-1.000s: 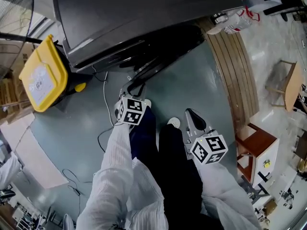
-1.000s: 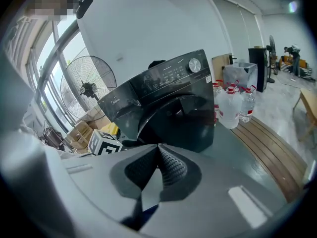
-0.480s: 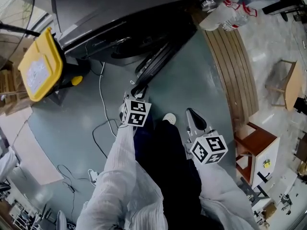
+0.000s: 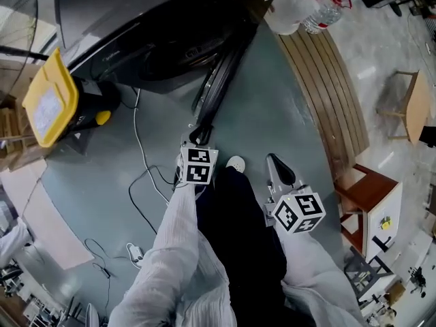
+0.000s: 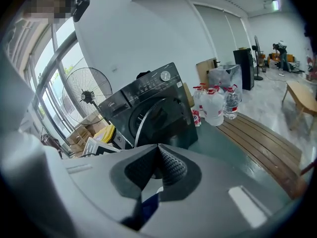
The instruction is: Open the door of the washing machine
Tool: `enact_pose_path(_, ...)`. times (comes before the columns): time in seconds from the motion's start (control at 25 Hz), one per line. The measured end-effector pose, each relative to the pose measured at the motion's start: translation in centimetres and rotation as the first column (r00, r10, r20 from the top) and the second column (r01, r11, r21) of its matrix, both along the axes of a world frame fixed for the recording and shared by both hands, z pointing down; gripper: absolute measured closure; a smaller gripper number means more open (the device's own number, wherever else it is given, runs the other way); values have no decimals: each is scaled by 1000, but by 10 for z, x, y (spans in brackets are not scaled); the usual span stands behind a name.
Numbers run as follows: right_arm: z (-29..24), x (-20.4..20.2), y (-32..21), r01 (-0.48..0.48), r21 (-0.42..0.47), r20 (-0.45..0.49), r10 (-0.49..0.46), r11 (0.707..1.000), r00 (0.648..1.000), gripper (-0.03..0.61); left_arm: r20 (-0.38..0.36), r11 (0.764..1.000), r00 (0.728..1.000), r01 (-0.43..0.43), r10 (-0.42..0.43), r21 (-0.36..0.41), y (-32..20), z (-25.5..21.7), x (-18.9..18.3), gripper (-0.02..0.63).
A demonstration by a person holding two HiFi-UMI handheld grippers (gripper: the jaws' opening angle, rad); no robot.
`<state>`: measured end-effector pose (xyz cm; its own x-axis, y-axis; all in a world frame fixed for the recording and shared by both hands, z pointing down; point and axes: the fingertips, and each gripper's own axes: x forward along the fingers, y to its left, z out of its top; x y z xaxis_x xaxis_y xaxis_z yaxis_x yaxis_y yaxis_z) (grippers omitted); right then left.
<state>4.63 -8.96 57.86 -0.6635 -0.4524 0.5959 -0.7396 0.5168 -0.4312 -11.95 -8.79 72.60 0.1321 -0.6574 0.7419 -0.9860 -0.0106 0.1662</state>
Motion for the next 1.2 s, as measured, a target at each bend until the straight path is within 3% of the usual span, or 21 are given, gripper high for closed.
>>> enact_pose_path(0.56,15,88,11,-179,-17,13,179,984,984,571,-74,1000,997,-17,17,-5,-9,-2,109,489)
enact_pose_path(1.04,28,150,17,-325,-51,8,325,944,946,571,-153,992,980,-128,127,4,-39,-1,203,476)
enact_pose_path(1.2,31,172,16,-374,-56,1,375,926,927,571,-191,994,976,-105,105,9,-55,-1,228,485)
